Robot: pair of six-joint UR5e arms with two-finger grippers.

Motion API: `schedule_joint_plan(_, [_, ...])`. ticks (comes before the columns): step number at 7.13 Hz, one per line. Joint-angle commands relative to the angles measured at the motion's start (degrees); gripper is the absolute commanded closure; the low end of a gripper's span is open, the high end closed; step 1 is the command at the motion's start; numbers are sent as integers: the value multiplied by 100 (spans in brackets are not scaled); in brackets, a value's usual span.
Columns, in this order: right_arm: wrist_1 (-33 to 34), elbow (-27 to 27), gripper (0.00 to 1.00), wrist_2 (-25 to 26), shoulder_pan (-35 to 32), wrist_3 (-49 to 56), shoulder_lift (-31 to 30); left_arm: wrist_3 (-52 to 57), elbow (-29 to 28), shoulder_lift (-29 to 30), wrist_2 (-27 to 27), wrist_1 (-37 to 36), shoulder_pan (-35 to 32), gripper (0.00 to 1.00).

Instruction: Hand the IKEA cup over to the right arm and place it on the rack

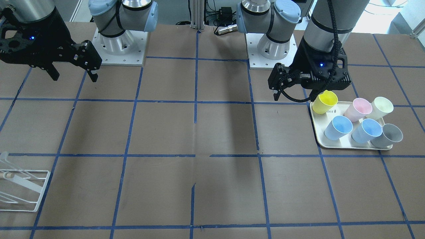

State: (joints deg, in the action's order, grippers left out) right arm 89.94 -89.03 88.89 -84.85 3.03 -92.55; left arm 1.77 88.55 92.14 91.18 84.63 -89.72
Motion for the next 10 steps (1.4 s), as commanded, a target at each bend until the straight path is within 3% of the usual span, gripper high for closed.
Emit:
schedule_joint_plan(1, [-20,-9,0,5,-5,22,-17,8,14,-3,22,1,-2,0])
schedule_joint_plan(3, [-12,-9,0,5,-6,22,9,78,92,-116,22,18,7,0])
schedule_joint_plan(5, [-29,-9,0,23,-6,40,9,934,407,-318,31,36,435,0])
schedule_joint_plan(8, [-12,-9,0,-3,-14,14,0,2191,839,-583,5,378,2399,0])
schedule_joint_plan(10, [-3,-9,0,-3,-14,14,0,3945,1059,-347,-48,231,3824,0])
